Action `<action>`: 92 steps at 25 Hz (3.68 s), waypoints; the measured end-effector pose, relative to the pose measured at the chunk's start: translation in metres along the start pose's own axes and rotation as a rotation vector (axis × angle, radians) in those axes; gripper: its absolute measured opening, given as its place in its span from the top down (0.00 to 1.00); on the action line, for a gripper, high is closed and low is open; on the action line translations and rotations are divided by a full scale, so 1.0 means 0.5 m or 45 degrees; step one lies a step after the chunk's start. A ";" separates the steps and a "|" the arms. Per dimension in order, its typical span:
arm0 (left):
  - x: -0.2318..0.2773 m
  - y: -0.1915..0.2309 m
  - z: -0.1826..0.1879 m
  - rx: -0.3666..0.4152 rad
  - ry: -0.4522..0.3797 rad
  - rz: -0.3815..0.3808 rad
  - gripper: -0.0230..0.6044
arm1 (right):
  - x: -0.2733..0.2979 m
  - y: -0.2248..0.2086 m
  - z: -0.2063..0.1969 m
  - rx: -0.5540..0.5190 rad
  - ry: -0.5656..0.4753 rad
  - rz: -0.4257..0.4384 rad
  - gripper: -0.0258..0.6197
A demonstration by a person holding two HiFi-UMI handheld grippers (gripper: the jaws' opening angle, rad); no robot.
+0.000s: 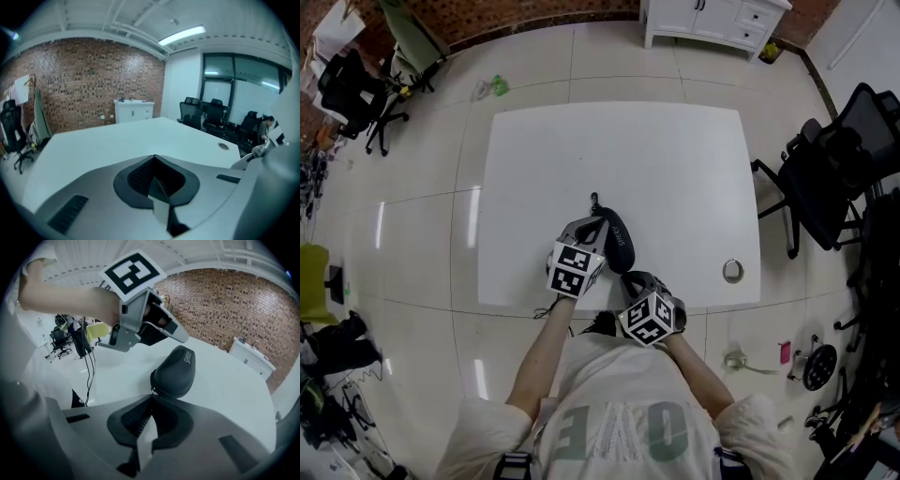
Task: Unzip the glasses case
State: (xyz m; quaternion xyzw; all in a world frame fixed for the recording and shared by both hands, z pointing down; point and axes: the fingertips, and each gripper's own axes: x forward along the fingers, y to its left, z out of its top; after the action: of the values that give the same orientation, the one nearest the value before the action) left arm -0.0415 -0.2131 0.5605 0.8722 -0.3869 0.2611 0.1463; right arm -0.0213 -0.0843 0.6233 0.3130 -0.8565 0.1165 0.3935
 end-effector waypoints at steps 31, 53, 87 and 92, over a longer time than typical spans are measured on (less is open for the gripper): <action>0.007 -0.123 -0.047 -0.163 0.025 -0.132 0.98 | -0.006 -0.102 -0.035 0.065 0.047 -0.101 0.96; -0.048 -0.199 -0.044 -0.315 -0.012 -0.246 0.98 | 0.016 -0.104 -0.001 -0.063 0.021 -0.125 0.96; 0.009 -0.118 -0.037 -0.010 -0.060 0.016 0.98 | 0.017 -0.048 0.004 0.038 0.004 -0.014 0.96; 0.016 -0.119 -0.036 -0.031 -0.057 -0.013 0.98 | 0.013 -0.113 -0.009 0.112 0.000 -0.082 0.96</action>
State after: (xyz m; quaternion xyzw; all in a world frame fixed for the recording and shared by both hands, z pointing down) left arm 0.0016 -0.1705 0.5764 0.8780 -0.3886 0.2361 0.1496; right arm 0.0137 -0.1291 0.6286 0.3572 -0.8401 0.1412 0.3830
